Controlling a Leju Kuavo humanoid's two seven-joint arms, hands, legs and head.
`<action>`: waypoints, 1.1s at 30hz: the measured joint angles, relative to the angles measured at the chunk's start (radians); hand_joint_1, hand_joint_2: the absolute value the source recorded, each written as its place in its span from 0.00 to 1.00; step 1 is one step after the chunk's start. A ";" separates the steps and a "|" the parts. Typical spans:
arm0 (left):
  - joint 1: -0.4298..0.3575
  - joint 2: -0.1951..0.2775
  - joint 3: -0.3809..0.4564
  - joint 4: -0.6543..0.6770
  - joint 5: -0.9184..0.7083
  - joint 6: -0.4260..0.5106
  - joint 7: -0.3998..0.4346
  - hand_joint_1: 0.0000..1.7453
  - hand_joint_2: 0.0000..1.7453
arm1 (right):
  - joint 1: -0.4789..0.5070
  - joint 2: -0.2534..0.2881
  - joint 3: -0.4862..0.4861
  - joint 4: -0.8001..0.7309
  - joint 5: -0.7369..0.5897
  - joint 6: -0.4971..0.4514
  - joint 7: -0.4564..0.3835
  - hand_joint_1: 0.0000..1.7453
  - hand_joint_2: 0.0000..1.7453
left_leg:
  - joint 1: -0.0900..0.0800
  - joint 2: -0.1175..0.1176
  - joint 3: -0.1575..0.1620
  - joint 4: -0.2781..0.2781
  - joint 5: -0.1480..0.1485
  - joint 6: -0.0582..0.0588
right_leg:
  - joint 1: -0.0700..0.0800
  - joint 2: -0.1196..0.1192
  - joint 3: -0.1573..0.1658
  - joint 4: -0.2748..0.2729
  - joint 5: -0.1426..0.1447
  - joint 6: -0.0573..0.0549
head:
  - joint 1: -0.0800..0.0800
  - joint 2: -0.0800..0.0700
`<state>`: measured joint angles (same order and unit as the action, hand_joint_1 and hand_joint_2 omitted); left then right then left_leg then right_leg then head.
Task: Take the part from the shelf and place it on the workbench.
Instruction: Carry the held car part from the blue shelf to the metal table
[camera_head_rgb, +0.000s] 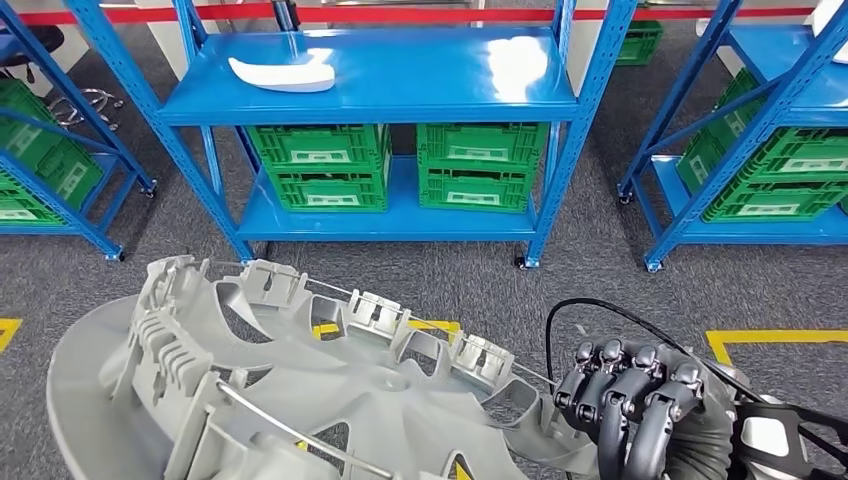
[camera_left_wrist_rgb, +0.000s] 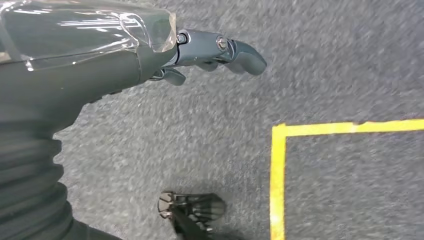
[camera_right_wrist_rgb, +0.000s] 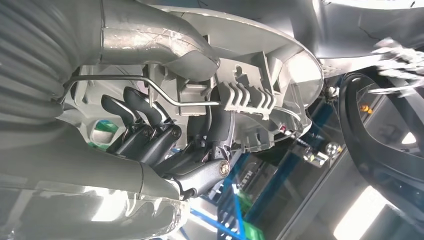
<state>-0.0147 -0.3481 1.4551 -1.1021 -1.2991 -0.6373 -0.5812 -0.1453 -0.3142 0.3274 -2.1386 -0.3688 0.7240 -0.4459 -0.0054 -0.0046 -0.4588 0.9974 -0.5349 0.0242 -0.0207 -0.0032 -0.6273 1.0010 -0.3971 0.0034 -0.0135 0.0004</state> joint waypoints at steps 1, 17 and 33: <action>-0.001 0.000 0.000 -0.001 0.001 0.000 0.001 0.00 1.00 | -0.003 0.001 0.001 0.000 -0.002 0.000 0.002 0.99 1.00 | -0.005 0.001 0.009 -0.023 -0.006 0.004 | -0.002 -0.001 -0.001 -0.003 0.010 0.007 | -0.002 0.000; -0.005 -0.010 -0.001 -0.004 0.015 0.000 0.008 0.00 1.00 | -0.021 0.002 -0.002 0.000 0.002 0.002 -0.007 0.99 1.00 | -0.002 0.018 -0.212 0.014 0.180 -0.005 | 0.001 0.001 0.147 -0.001 -0.155 0.015 | 0.000 0.000; -0.010 -0.009 -0.004 0.002 0.027 0.011 0.009 0.00 1.00 | -0.026 0.002 -0.001 0.002 0.012 0.012 -0.021 0.99 1.00 | 0.014 0.008 -0.157 0.179 -0.009 -0.033 | -0.002 -0.001 0.031 0.002 -0.043 -0.006 | -0.003 0.000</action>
<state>-0.0246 -0.3571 1.4512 -1.1005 -1.2718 -0.6260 -0.5726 -0.1712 -0.3124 0.3260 -2.1370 -0.3567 0.7358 -0.4665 0.0084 0.0029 -0.6157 1.1761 -0.5444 -0.0086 -0.0226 -0.0039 -0.5964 1.0028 -0.4403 -0.0026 -0.0161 0.0004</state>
